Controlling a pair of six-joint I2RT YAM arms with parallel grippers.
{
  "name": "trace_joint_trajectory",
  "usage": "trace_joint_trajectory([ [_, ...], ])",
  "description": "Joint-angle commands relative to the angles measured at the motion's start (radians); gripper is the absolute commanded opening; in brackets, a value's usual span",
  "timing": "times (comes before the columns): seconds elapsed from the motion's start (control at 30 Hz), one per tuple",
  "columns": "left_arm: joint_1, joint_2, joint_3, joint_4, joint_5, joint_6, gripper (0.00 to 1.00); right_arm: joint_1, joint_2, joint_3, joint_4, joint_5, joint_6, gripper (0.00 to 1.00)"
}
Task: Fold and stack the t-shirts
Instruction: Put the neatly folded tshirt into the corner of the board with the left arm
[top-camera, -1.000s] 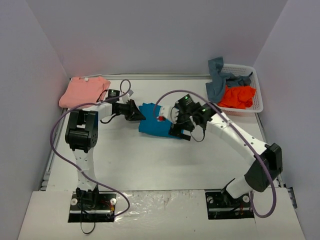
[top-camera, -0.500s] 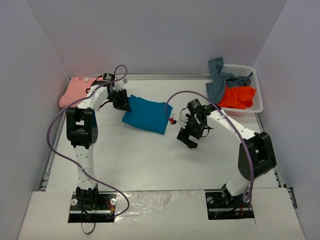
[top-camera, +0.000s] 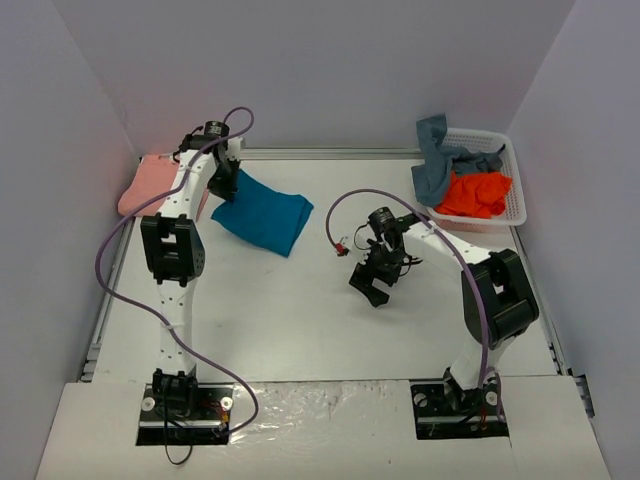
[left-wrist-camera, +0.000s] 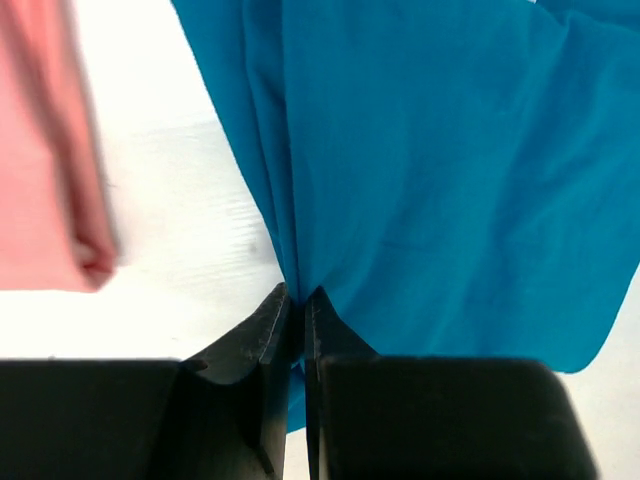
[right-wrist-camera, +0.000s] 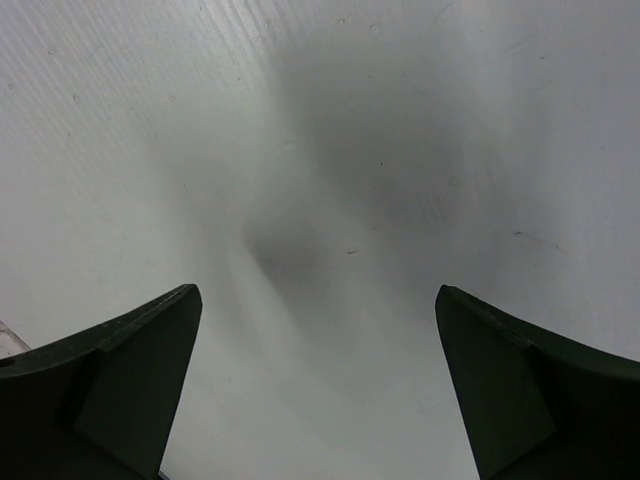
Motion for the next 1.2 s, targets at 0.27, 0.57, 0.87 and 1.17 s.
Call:
trace_joint_trajectory([
  [0.27, 0.037, -0.029, 0.219, -0.033, -0.248, 0.113, 0.02, 0.000, 0.076, -0.021, -0.016, 0.008, 0.024, 1.00],
  [0.57, 0.039, -0.039, 0.253, 0.077, -0.375, 0.215, 0.02, 0.000, 0.122, -0.024, -0.016, 0.031, 0.027, 1.00],
  [0.87, 0.037, -0.033, 0.262, 0.179, -0.420, 0.271, 0.02, 0.000, 0.153, -0.027, -0.017, 0.049, 0.034, 1.00],
  [1.17, 0.056, -0.066, 0.280, 0.262, -0.403, 0.212, 0.02, 0.000, 0.179, -0.030, -0.017, 0.066, 0.034, 1.00],
])
